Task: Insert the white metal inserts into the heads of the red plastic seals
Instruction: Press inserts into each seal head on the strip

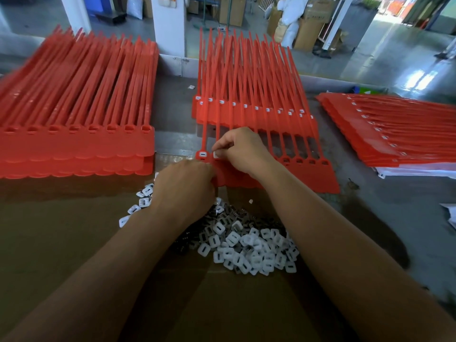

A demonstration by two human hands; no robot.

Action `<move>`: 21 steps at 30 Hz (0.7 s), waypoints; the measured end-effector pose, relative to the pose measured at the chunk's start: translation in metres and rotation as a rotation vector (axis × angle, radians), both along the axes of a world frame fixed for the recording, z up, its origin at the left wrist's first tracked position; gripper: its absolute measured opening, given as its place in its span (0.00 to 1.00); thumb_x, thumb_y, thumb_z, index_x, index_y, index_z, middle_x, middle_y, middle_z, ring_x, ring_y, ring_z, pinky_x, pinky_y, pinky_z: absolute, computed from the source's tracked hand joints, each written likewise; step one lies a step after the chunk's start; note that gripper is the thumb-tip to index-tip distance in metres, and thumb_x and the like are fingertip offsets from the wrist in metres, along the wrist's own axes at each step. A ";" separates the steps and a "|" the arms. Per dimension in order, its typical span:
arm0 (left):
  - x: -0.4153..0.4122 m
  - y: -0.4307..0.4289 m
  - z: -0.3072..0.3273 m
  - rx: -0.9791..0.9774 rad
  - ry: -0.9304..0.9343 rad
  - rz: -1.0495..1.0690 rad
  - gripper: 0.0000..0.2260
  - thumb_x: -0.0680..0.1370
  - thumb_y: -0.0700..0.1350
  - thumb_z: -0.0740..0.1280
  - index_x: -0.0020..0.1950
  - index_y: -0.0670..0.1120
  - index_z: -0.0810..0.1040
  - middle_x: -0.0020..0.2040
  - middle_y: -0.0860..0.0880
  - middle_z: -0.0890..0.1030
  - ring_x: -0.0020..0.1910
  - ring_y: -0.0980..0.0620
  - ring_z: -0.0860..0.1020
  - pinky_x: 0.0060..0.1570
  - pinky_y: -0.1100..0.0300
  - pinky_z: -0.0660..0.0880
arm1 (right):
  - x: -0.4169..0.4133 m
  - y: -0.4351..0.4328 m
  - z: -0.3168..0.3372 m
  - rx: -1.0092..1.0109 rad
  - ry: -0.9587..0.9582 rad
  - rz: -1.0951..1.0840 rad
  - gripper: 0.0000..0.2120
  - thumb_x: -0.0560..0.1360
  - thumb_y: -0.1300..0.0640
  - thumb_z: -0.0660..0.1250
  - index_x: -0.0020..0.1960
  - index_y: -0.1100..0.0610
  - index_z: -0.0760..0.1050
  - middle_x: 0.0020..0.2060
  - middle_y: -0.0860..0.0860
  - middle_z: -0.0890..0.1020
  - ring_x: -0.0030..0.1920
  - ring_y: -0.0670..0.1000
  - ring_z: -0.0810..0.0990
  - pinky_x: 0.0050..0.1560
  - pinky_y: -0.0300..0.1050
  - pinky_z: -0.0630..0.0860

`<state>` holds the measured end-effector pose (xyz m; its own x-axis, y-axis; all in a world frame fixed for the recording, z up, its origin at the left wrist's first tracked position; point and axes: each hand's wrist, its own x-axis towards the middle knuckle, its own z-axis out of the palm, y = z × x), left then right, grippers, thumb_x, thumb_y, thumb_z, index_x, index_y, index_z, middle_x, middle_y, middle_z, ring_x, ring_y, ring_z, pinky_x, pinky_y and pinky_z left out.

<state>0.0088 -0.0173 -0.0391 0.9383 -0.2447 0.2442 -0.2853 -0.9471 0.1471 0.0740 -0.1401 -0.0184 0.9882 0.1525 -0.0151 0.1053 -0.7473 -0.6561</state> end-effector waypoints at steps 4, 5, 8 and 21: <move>0.001 -0.001 -0.001 0.002 -0.005 -0.003 0.12 0.76 0.44 0.57 0.53 0.50 0.79 0.50 0.51 0.80 0.47 0.49 0.78 0.38 0.60 0.67 | 0.000 0.000 -0.001 -0.046 0.020 -0.002 0.08 0.73 0.60 0.68 0.51 0.54 0.82 0.53 0.53 0.82 0.55 0.53 0.77 0.58 0.45 0.73; 0.001 -0.001 -0.001 0.003 -0.006 -0.003 0.12 0.76 0.44 0.57 0.54 0.50 0.79 0.51 0.51 0.80 0.47 0.49 0.78 0.39 0.60 0.67 | 0.001 0.000 0.000 -0.049 0.026 -0.005 0.08 0.73 0.59 0.68 0.51 0.53 0.82 0.54 0.53 0.81 0.56 0.52 0.77 0.59 0.47 0.73; 0.000 0.000 -0.001 -0.005 -0.005 -0.002 0.13 0.76 0.44 0.57 0.54 0.50 0.79 0.51 0.50 0.80 0.48 0.49 0.78 0.41 0.59 0.69 | 0.001 0.001 0.001 -0.049 0.041 -0.012 0.08 0.73 0.59 0.68 0.51 0.53 0.82 0.55 0.53 0.81 0.56 0.53 0.77 0.59 0.49 0.73; -0.002 -0.001 0.003 0.010 0.001 0.006 0.11 0.76 0.44 0.57 0.51 0.49 0.79 0.48 0.50 0.80 0.45 0.49 0.77 0.37 0.60 0.64 | 0.004 0.002 -0.003 0.000 -0.001 -0.068 0.07 0.70 0.61 0.71 0.48 0.54 0.83 0.49 0.52 0.83 0.52 0.51 0.79 0.56 0.46 0.74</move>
